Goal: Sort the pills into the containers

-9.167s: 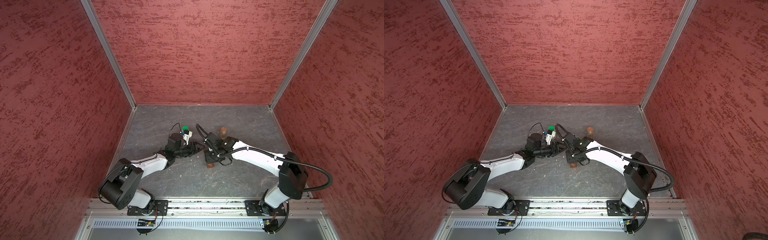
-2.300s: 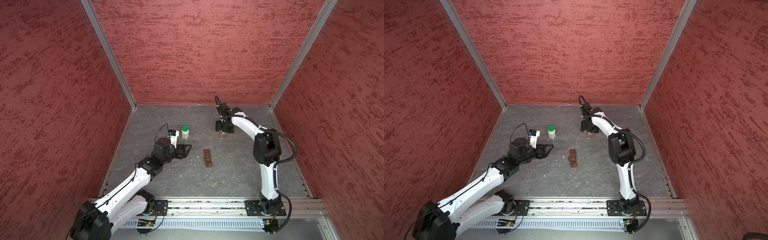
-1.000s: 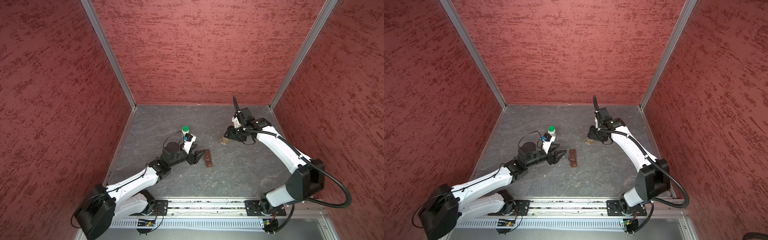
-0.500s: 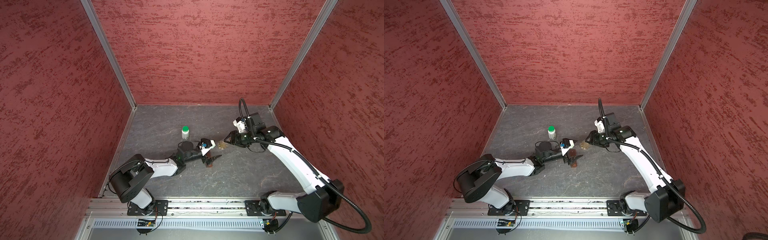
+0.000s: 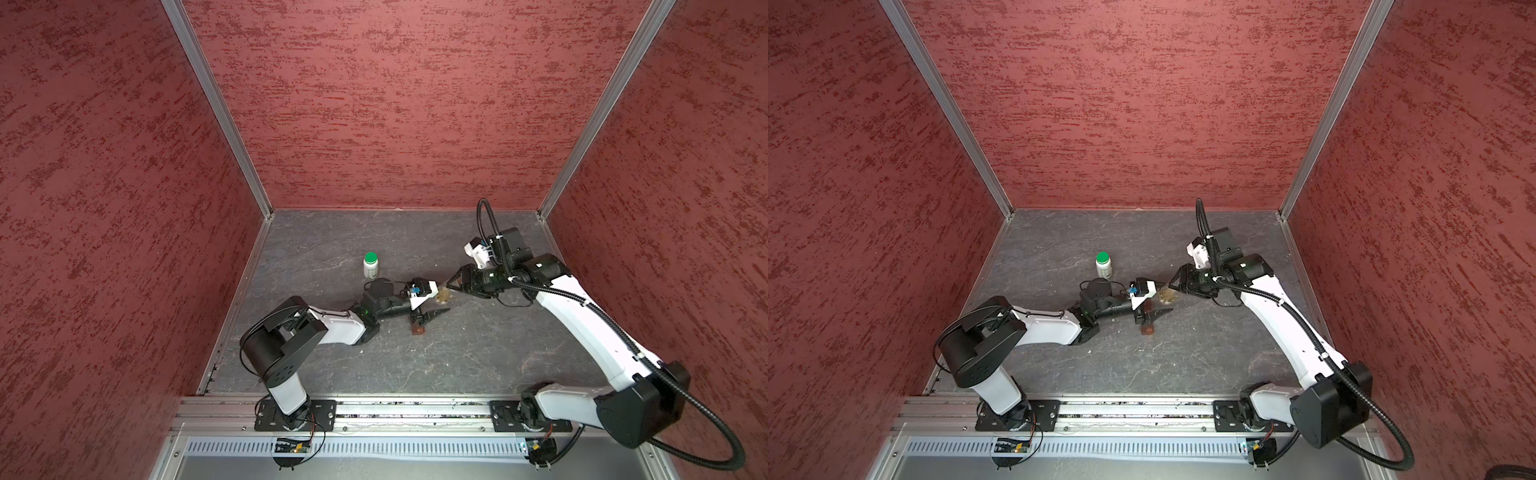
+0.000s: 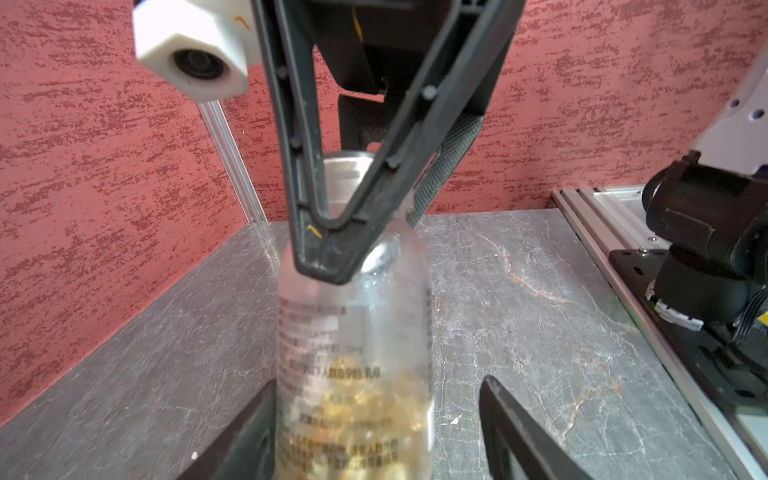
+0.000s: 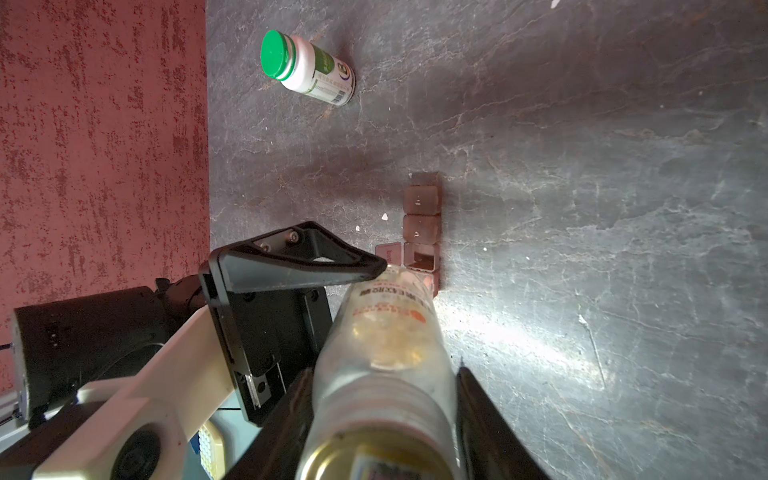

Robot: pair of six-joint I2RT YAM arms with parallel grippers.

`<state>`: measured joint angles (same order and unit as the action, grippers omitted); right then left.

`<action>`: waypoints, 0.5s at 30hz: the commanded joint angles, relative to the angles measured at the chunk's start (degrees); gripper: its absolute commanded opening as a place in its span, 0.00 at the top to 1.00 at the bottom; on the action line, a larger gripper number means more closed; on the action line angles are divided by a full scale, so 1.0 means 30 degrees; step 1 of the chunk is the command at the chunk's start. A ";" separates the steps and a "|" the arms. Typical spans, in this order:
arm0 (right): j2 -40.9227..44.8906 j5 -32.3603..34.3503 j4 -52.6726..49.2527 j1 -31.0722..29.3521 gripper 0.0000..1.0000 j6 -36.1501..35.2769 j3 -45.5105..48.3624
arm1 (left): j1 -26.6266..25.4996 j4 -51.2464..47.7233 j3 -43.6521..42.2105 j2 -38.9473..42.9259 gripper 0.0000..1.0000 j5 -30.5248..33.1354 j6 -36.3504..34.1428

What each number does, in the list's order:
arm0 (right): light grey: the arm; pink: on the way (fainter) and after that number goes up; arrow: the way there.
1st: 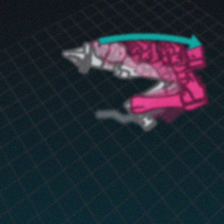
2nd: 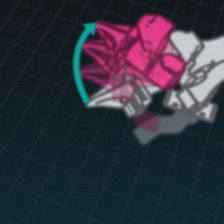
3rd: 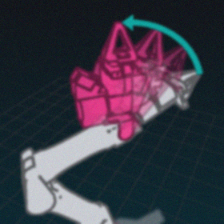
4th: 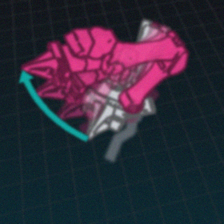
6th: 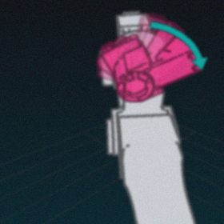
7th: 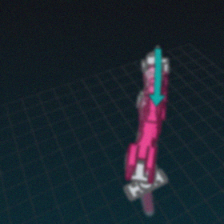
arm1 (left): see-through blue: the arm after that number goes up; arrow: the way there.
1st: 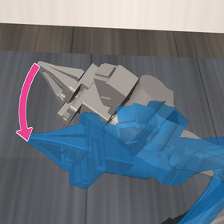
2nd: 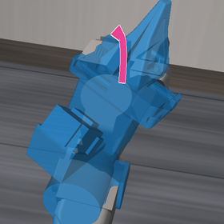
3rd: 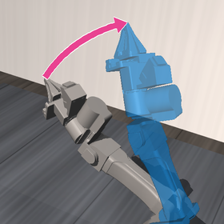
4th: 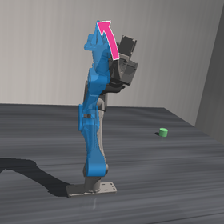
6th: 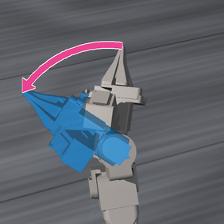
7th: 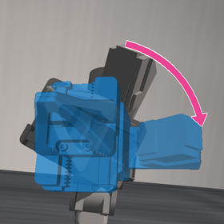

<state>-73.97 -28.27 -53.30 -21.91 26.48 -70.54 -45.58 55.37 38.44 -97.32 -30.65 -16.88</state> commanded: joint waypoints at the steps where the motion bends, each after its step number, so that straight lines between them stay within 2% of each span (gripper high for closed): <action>1: 0.0404 -0.0536 0.0041 -0.0072 0.66 -0.0447 0.0099 | 0.0215 0.0734 0.0401 -0.0363 0.32 -0.0967 0.0110; 7: 0.0254 -0.0734 0.0012 -0.0105 0.68 -0.0563 0.0077 | 0.0431 0.1053 0.0357 -0.0563 0.38 -0.1438 0.0412; 15: 0.0144 -0.1178 0.0188 -0.0130 0.68 -0.0595 0.0221 | 0.0465 0.1333 0.0461 -0.0959 0.38 -0.1607 0.0516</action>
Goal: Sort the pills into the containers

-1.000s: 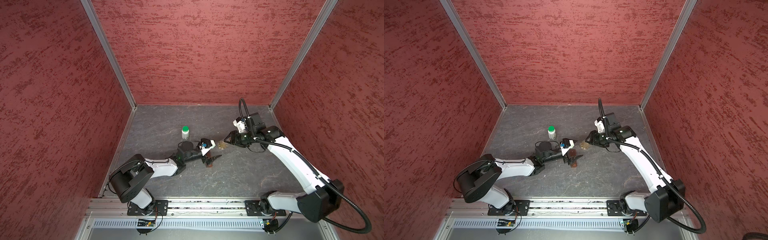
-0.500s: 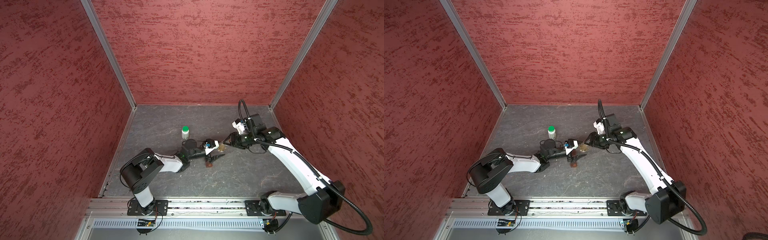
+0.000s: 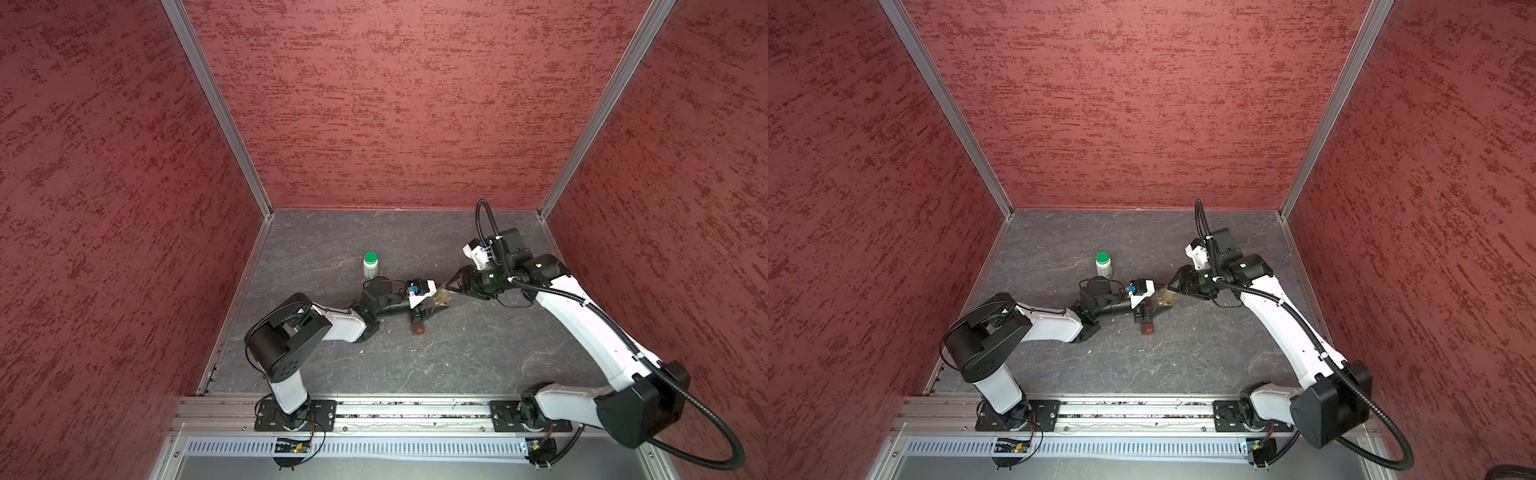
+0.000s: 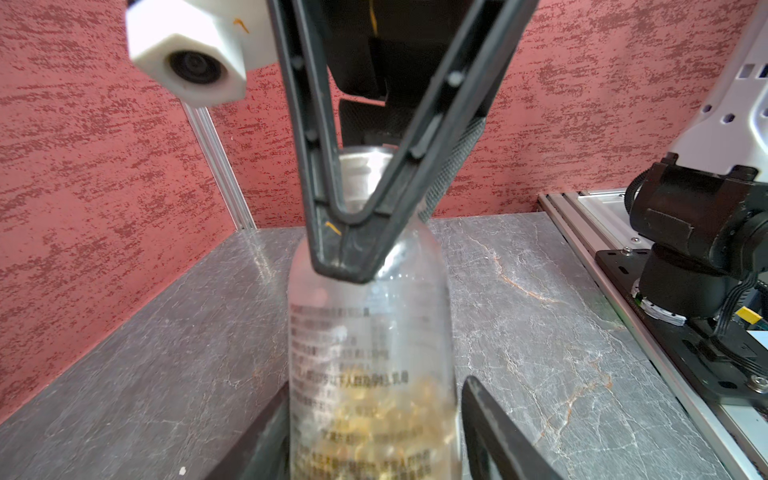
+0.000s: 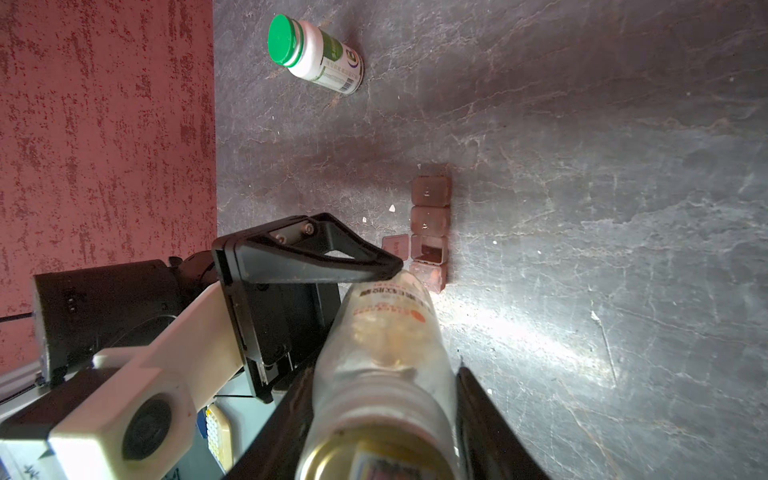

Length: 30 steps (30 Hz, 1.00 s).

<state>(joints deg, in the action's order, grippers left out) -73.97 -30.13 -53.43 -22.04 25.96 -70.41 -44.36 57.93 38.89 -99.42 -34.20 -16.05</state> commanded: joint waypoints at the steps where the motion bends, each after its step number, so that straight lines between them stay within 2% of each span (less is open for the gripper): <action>1: 0.0137 -0.0595 0.0232 -0.0083 0.68 -0.0390 0.0180 | 0.0056 0.0525 0.0307 -0.0260 0.39 -0.0409 0.0252; 9: 0.0007 -0.0848 0.0429 -0.0083 0.69 -0.0419 0.0341 | 0.0116 0.0829 0.0254 -0.0260 0.40 -0.0536 0.0589; 23: -0.0011 -0.1349 0.0689 -0.0182 0.69 -0.0332 0.0545 | 0.0058 0.0567 0.0592 -0.0606 0.53 -0.0812 0.0679; 25: 0.0022 -0.1353 0.0744 -0.0181 0.66 -0.0300 0.0589 | -0.0004 0.0279 0.0657 -0.0584 0.56 -0.0791 0.0497; 27: 0.0118 -0.1259 0.0783 -0.0167 0.56 -0.0225 0.0561 | -0.0037 0.0096 0.0658 -0.0567 0.63 -0.0716 0.0432; 29: 0.0271 -0.1051 0.0868 -0.0163 0.51 -0.0048 0.0488 | -0.0065 0.0126 0.0561 -0.0538 0.71 -0.0354 0.0393; 30: 0.0352 -0.0906 0.0945 -0.0182 0.44 0.0098 0.0437 | -0.0052 0.0255 0.0422 -0.0551 0.75 -0.0135 0.0386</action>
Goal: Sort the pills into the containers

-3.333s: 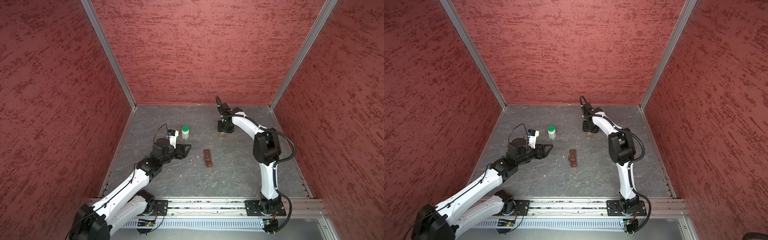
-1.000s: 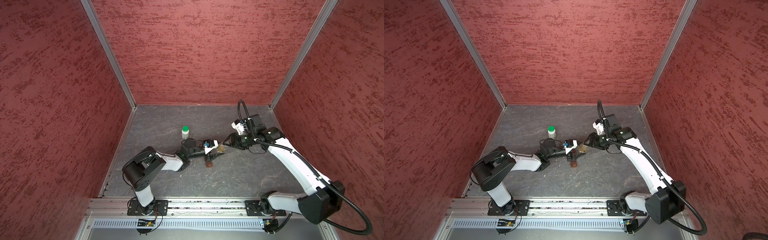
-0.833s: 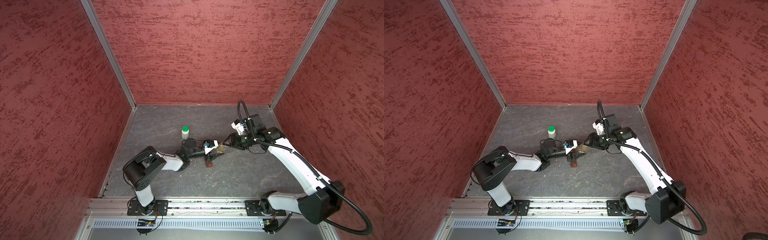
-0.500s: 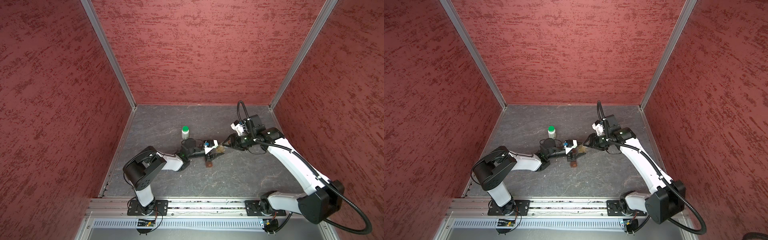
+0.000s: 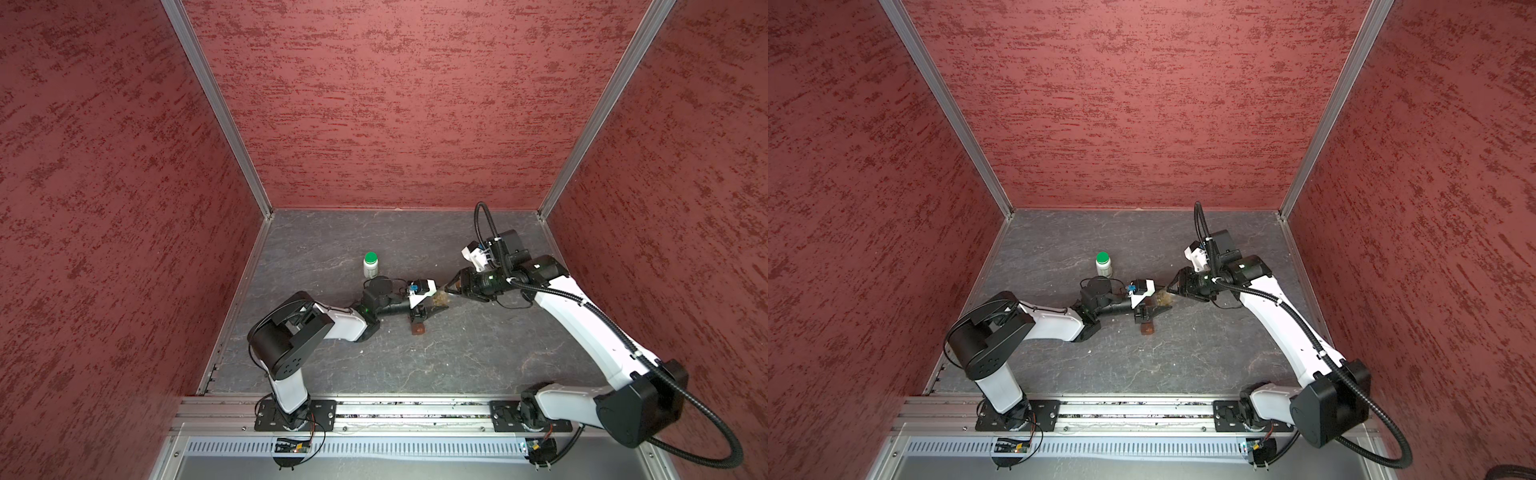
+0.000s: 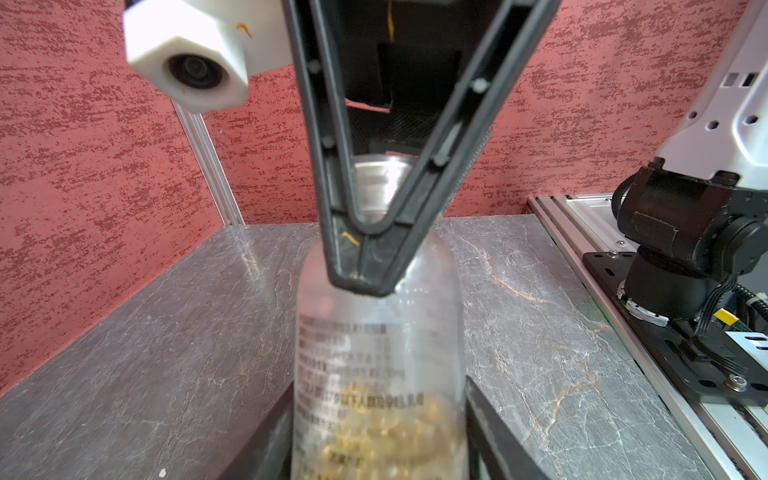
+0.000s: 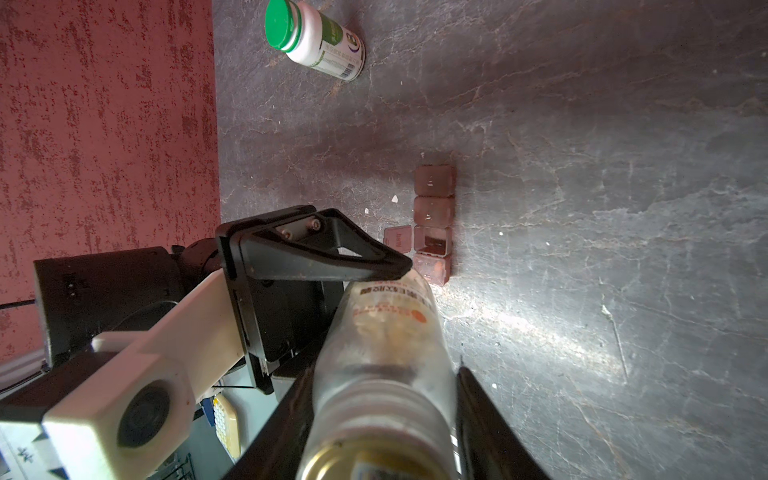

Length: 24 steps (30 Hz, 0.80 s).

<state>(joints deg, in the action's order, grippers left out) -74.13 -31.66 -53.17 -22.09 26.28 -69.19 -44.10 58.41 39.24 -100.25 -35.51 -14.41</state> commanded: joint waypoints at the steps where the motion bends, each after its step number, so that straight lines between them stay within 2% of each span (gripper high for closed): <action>1: 0.0542 -0.0199 0.0956 -0.0167 0.38 0.0198 -0.0021 | -0.0137 0.0301 0.0182 -0.0275 0.77 0.0633 -0.0193; 5: 0.0991 0.1153 0.0914 -0.0125 0.30 0.1313 -0.0431 | -0.0108 0.1618 -0.0680 -0.0279 0.87 0.2334 -0.0323; 7: 0.1215 0.2653 0.0175 -0.0151 0.30 0.2020 -0.1043 | -0.0121 0.2265 -0.1201 -0.0085 0.94 0.3510 -0.0537; 9: 0.1737 0.3162 0.0317 -0.0138 0.29 0.2655 -0.1269 | -0.0131 0.3038 -0.1908 0.0176 1.00 0.4896 -0.0878; 13: 0.2392 0.4346 0.0760 -0.0136 0.29 0.4591 -0.1478 | -0.0148 0.5388 -0.3201 0.0226 1.00 0.7519 -0.1570; 18: 0.1073 0.2654 0.0628 -0.0167 0.33 0.6521 -0.2012 | -0.0768 0.7299 -0.4109 0.0115 1.00 1.0291 -0.3783; 24: 0.0669 0.1513 0.2552 -0.0163 0.36 0.7839 -0.1441 | -0.1212 0.7482 -0.4147 -0.0062 1.00 1.0934 -0.5284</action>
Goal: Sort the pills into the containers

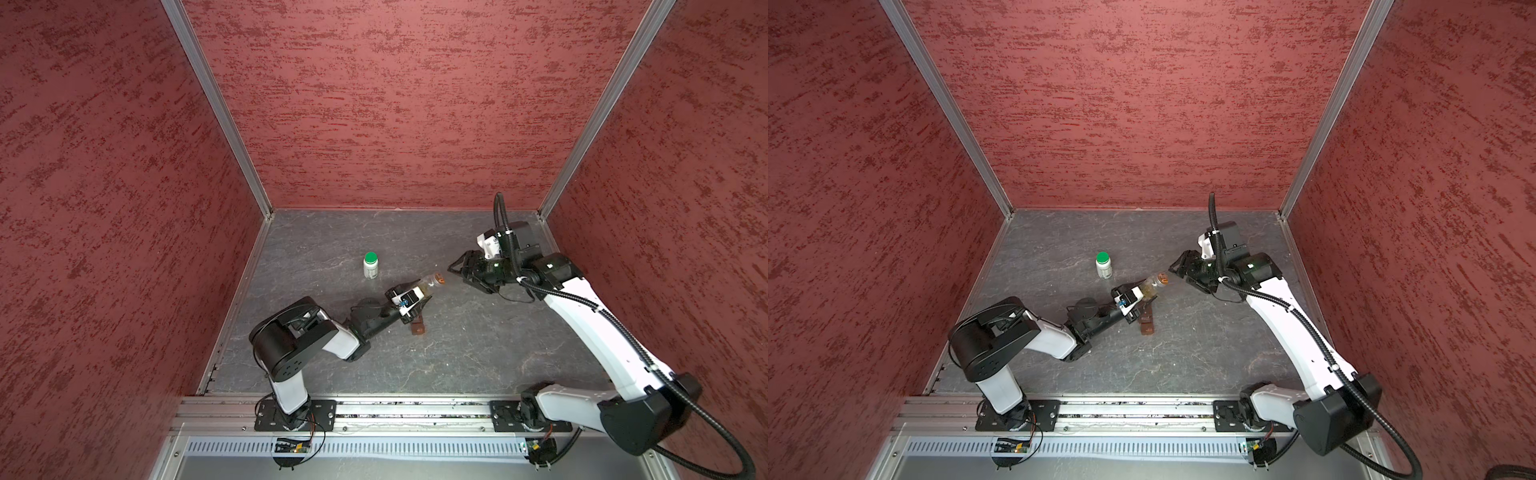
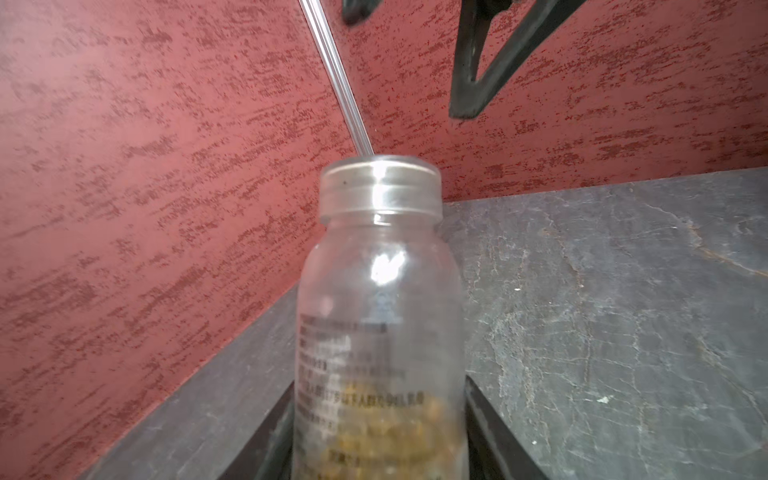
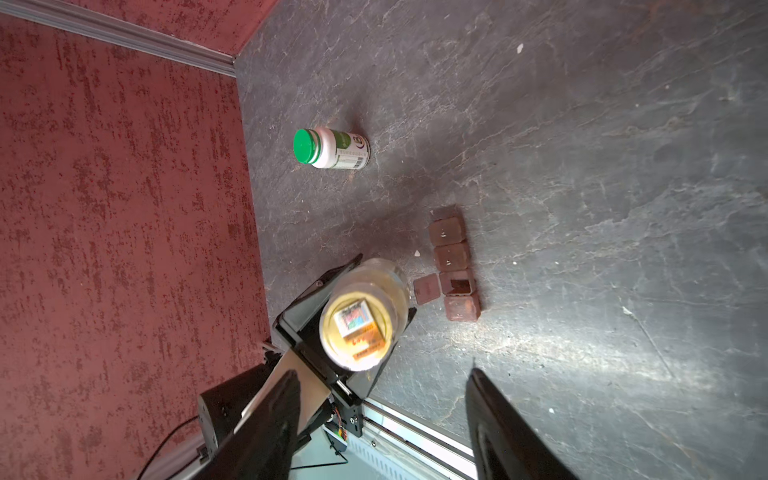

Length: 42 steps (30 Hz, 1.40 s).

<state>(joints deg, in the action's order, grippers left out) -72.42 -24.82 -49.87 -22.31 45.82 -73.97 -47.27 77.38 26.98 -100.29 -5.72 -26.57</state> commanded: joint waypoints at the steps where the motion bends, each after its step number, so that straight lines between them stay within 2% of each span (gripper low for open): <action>1: -0.0026 -0.1040 0.1677 -0.0123 0.36 0.1413 0.0244 | -0.0232 0.1158 -0.0031 -0.0110 1.00 0.1029 -0.1332; 4: -0.0549 -0.1636 0.1731 -0.0376 0.35 0.1326 0.0314 | -0.0324 0.1158 0.0009 -0.0290 1.00 0.1001 -0.1425; 10: -0.1363 -0.1410 0.1355 -0.0792 0.34 0.0902 0.0283 | -0.0497 0.1158 0.0093 -0.0555 1.00 0.0881 -0.1489; 17: -0.2423 -0.1064 0.0768 -0.1586 0.39 0.0494 -0.0330 | -0.0599 0.1157 0.0124 -0.0730 1.00 0.0909 -0.1624; 31: -0.2814 0.0537 -0.0508 -0.1980 0.67 -0.0561 -0.1140 | -0.0460 0.1135 0.0018 -0.0862 1.00 0.0308 -0.1231; 34: -0.2928 0.0736 -0.0911 -0.2317 0.72 -0.2259 -0.1564 | -0.0117 0.0426 0.0057 -0.0535 1.00 -0.0891 -0.0559; 36: -0.2770 0.0479 -0.0539 -0.2771 0.74 -0.3939 -0.1510 | 0.0264 -0.0867 0.0351 -0.0051 1.00 -0.2412 0.0095; 39: -0.2420 0.0731 -0.0189 -0.3492 0.77 -0.6716 -0.1165 | 0.1326 -0.3573 0.1111 0.0741 1.00 -0.5822 0.1841; 42: -0.2328 0.1200 -0.0534 -0.4048 0.78 -0.9122 -0.0845 | 0.2395 -0.3902 0.1541 0.0852 1.00 -0.9215 0.3692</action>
<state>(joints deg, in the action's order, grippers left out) -80.90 -20.99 -50.96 -31.94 29.61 -76.44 -42.17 70.24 29.47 -99.15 -20.97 -23.07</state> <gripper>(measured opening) 0.423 0.544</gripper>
